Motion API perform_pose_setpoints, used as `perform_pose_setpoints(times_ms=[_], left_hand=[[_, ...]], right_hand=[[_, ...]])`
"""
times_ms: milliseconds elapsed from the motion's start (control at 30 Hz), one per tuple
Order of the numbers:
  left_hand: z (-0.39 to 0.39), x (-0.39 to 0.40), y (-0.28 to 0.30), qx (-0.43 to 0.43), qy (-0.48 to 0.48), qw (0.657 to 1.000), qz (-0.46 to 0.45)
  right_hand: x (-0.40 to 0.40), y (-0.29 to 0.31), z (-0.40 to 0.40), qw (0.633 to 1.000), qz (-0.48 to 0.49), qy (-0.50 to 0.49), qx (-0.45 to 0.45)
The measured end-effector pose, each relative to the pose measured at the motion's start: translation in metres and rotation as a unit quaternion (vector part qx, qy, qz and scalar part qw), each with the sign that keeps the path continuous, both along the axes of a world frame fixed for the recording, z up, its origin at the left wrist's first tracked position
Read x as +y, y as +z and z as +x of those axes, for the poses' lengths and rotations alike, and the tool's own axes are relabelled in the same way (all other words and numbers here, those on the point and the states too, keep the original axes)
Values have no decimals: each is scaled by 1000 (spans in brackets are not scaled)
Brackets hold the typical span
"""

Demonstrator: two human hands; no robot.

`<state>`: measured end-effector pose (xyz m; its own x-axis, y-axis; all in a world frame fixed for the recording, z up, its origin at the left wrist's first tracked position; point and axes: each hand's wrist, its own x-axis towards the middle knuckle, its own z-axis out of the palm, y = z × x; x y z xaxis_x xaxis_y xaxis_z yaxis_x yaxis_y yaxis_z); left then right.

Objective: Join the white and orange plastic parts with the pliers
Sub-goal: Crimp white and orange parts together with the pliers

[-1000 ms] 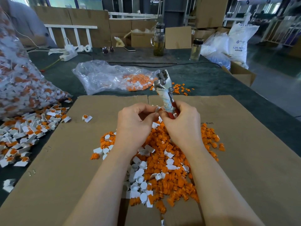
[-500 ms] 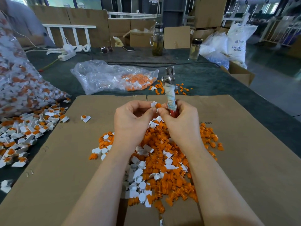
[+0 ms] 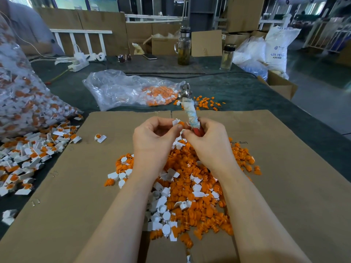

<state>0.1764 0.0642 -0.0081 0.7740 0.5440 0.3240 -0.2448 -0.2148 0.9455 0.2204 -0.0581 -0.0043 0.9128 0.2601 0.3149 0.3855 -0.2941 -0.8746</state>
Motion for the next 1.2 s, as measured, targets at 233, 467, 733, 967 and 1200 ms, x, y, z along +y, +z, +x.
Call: perform_pose_setpoints(times_ms=[233, 467, 733, 967, 1200], left_hand=[[-1, 7, 4, -29, -19, 993, -111], [-4, 16, 6, -64, -50, 977, -197], [-4, 20, 5, -67, -69, 975, -203], [-4, 20, 6, -67, -75, 967, -233], [-4, 18, 8, -58, -65, 964, -251]], right_hand=[[-18, 8, 1, 990, 0, 93, 105], [-26, 14, -1, 973, -113, 158, 123], [-24, 14, -3, 963, -132, 208, 105], [-19, 12, -5, 965, -145, 203, 79], [-15, 12, -6, 964, -179, 185, 57]])
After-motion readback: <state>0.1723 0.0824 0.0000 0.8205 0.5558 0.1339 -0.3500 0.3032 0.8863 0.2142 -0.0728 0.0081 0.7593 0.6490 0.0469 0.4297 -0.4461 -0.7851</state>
